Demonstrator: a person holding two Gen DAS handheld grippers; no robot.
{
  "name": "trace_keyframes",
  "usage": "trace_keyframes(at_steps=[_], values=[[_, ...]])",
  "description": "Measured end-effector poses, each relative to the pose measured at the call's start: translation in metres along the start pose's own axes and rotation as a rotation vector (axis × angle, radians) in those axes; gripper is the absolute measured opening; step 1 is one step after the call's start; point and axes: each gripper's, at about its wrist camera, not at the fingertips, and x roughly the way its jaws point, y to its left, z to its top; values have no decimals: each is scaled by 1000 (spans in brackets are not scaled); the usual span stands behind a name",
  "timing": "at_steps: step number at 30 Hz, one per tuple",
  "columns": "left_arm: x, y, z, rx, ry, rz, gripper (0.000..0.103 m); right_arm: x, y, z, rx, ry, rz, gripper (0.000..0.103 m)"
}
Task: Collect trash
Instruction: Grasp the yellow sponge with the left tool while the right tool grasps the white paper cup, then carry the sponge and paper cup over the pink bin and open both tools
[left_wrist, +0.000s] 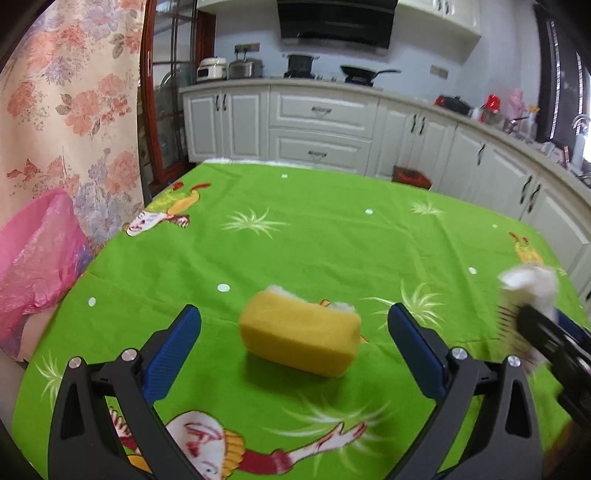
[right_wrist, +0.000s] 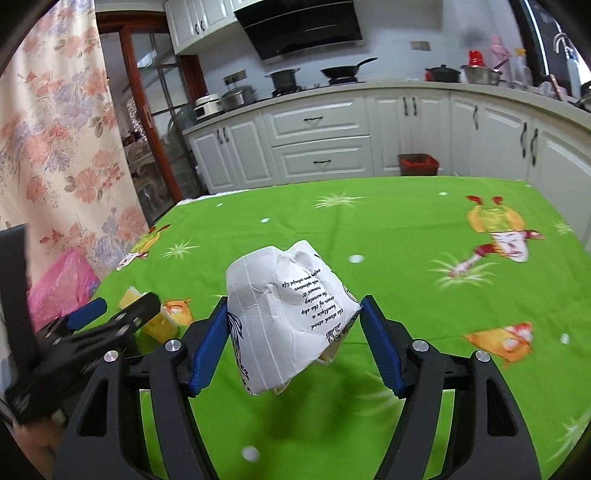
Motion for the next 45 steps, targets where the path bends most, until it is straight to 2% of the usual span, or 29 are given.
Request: trace_keyframes(at_steps=[4,6,8,10,14,21,33,45], values=[[12,-8,3,31,38,19,96,-9,-6,-4,12,-10,2,67],[14,-6,2,40,48,0,88,-13,-5,-6,11,-21,-1,67],[14,-1,-1,47,57,-40,72,-16,-5,-7,23,-28,8,67],[12,5,-7,66,64,-63,66,-19,-4,-9,32,-34,14,67],[0,17,-16,63,48,-120,64,-25,-1,-14,54,-50,26,67],[-11,39,-22,27,34,-150,62,-29,7,-18,57,-55,40,67],[-56,33,-31,102,-93,-191,61,-38,22,-31,8,-45,27,67],[-103,57,-58,117,-178,-219,61,-65,51,-48,-77,-56,31,67]])
